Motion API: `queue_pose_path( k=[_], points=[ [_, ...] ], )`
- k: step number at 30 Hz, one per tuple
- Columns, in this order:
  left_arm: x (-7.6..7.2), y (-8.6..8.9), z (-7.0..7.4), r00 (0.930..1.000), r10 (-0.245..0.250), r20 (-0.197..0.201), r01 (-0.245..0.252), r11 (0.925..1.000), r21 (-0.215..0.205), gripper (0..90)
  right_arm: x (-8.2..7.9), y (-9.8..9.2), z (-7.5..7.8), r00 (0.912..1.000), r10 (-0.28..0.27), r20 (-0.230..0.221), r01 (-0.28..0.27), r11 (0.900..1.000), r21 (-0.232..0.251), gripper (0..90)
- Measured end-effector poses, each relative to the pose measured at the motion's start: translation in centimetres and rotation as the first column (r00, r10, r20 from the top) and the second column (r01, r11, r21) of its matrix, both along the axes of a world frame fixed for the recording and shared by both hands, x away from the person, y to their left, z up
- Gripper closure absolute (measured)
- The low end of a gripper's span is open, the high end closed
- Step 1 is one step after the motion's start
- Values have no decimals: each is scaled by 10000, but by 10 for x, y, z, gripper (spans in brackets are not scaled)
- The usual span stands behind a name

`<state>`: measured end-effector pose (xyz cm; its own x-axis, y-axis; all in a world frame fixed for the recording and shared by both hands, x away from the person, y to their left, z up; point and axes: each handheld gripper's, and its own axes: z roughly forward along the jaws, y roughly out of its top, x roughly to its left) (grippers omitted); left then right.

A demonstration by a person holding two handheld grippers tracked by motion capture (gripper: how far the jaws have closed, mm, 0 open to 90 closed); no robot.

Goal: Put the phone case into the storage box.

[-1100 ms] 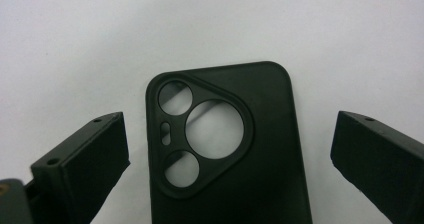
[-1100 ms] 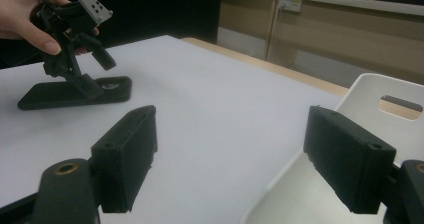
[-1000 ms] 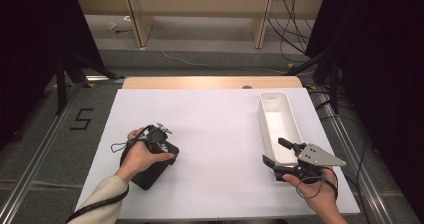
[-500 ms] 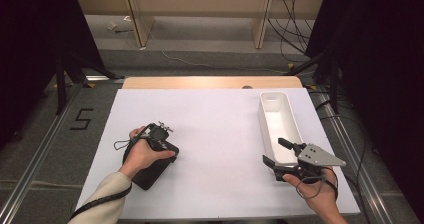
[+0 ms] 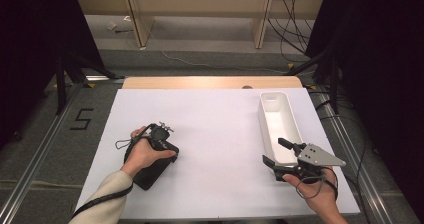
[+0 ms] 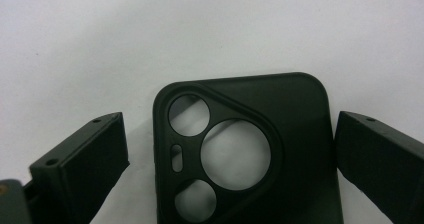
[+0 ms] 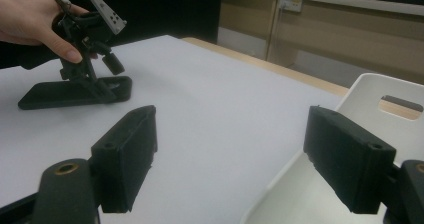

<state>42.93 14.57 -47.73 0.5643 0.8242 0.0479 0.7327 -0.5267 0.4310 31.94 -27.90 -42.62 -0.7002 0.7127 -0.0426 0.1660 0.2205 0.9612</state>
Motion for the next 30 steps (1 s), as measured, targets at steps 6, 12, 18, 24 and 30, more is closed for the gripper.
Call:
queue_pose_path(
  k=[6, 12, 18, 24, 30],
  points=[
    [1, -1, -1, 10000, 43, -52, -43, 10000, 3, 9, 0, 0, 0, 10000, 3, -26, -3, 10000, 12, 225],
    [1, 0, -2, 9998, 165, -109, -166, 9998, -90, 9, 0, 0, 0, 10000, 5, -26, -5, 10000, 7, 225],
    [1, 0, -2, 9997, 167, -153, -168, 9998, -92, 13, 0, 0, 0, 10000, 2, -27, -2, 10000, 15, 225],
    [1, 1, -1, 9996, 194, -183, -196, 9997, -120, 21, 0, 0, 0, 10000, 16, 1, -16, 10000, 8, 225],
    [-9, 5, 7, 9999, 97, -130, -98, 9999, -48, 36, 0, 0, 1, 10000, 9, 21, -9, 10000, -1, 225]
  ],
)
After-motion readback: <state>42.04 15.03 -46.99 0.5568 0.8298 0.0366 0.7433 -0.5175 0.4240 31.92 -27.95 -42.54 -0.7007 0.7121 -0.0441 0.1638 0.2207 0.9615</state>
